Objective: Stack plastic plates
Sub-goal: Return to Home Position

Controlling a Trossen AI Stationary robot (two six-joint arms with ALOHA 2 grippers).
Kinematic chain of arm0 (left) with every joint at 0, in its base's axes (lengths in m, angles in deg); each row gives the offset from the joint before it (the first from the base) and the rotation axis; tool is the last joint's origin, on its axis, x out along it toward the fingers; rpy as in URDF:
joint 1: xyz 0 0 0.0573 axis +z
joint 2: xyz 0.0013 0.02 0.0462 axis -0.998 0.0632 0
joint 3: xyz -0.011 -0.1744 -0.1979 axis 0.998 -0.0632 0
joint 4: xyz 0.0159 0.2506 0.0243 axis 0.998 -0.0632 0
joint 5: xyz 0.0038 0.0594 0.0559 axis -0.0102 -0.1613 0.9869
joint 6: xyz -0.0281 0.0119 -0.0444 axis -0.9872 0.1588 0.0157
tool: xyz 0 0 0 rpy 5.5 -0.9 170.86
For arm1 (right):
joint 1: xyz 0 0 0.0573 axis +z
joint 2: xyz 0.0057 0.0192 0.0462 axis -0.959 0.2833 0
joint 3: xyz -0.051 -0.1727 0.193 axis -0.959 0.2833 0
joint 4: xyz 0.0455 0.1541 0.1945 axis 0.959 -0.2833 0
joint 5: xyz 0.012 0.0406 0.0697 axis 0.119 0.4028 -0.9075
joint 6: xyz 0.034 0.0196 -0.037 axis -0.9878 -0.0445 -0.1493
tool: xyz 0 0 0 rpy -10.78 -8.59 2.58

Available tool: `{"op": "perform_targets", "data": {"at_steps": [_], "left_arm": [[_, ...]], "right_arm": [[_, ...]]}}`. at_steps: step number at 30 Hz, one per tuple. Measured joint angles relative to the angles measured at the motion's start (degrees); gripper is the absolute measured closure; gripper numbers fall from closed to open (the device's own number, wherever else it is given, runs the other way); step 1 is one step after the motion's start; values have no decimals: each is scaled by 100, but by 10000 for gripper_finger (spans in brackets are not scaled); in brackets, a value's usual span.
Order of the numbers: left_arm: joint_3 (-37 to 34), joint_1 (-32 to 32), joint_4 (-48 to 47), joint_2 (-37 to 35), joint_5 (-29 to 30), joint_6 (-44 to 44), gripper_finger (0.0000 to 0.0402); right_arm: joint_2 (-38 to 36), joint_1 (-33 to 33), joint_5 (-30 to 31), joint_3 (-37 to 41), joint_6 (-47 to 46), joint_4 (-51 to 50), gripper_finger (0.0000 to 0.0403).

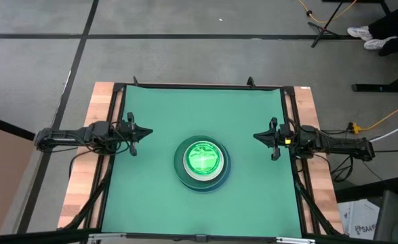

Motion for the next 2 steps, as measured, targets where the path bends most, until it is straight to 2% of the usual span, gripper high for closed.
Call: {"op": "perform_targets", "data": {"at_steps": [2], "left_arm": [[1, 0, 0, 0, 0, -1, 396]], "right_arm": [[0, -1, 0, 0, 0, 0, 393]]}}
